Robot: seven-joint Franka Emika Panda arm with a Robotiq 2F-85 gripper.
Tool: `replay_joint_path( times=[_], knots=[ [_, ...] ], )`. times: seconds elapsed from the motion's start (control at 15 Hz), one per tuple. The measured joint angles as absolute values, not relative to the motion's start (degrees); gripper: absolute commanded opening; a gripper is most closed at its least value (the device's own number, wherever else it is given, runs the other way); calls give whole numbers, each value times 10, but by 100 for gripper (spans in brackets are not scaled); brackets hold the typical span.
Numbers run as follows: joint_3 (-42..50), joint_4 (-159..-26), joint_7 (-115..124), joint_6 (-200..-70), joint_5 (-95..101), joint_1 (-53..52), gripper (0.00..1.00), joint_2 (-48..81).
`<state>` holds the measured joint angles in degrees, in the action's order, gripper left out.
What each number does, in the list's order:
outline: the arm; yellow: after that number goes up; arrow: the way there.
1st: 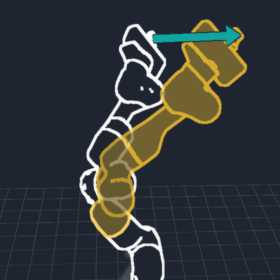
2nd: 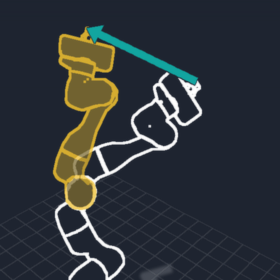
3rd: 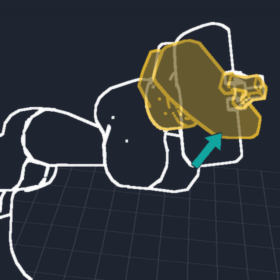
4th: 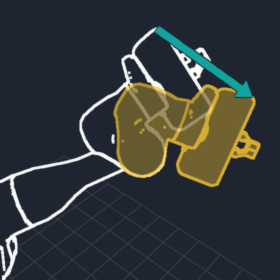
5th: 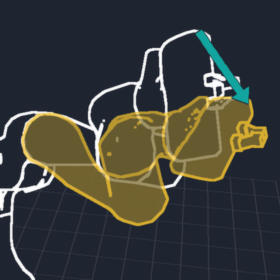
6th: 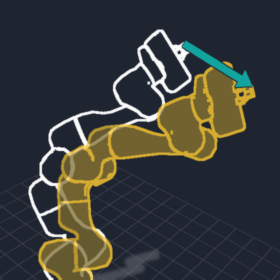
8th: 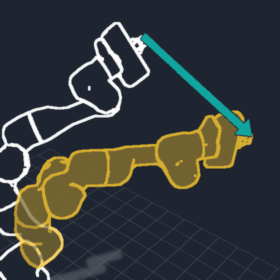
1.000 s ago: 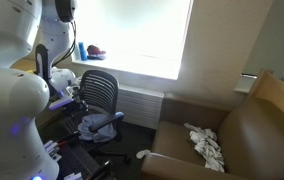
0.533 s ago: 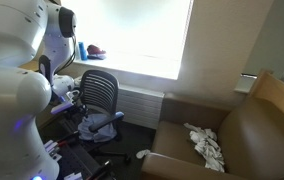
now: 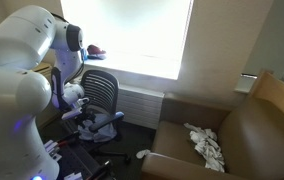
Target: Hang the blue t-shirt on the backrest of the black chair
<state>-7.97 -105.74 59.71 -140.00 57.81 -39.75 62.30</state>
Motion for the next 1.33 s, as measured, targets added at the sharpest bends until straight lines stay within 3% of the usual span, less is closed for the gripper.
replay_joint_path(
  times=[0.13,0.2,0.4,0.93,1.33],
  knots=[
    [-77,-1008,595,-1400,564,-398,100,669],
    [-76,-983,591,-1398,555,-399,75,690],
    [-76,-916,554,-1389,518,-404,60,744],
    [-60,-806,462,-1356,388,-410,4,805],
    [-53,-818,431,-1351,346,-411,1,724]
  ],
)
